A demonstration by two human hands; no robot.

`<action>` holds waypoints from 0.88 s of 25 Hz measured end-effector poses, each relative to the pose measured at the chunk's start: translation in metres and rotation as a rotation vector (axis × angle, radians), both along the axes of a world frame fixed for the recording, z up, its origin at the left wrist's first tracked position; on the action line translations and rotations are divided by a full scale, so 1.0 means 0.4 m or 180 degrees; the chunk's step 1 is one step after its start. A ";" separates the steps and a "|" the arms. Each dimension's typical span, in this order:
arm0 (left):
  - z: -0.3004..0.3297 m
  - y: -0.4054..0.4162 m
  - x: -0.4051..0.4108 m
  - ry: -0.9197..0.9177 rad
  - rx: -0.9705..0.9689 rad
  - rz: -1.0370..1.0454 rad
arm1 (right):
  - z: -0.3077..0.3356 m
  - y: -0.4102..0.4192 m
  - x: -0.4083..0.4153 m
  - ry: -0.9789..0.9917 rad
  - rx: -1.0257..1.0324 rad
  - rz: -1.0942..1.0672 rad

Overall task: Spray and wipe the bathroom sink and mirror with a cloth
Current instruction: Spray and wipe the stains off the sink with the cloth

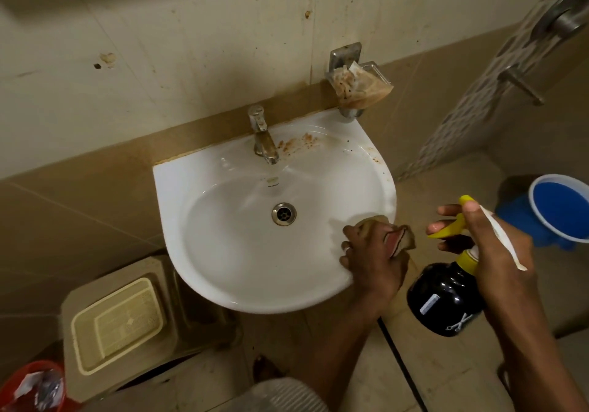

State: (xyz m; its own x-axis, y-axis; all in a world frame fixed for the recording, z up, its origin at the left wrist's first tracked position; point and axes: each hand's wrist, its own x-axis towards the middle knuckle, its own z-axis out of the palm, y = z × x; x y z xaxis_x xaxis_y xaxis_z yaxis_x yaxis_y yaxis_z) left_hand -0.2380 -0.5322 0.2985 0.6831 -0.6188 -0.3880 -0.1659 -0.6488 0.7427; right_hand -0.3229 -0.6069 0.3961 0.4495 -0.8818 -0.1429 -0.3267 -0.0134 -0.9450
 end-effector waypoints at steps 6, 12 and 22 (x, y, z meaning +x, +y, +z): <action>0.034 0.062 0.133 0.1737 -0.1491 0.0092 | 0.022 -0.019 0.019 -0.0222 0.0018 0.0060; -0.132 0.295 0.324 0.1065 -0.0652 0.1254 | -0.002 -0.004 0.095 -0.0407 0.0100 0.0177; -0.129 0.104 0.159 0.1596 -0.0544 0.0362 | -0.004 -0.040 0.067 -0.0203 0.0089 0.0016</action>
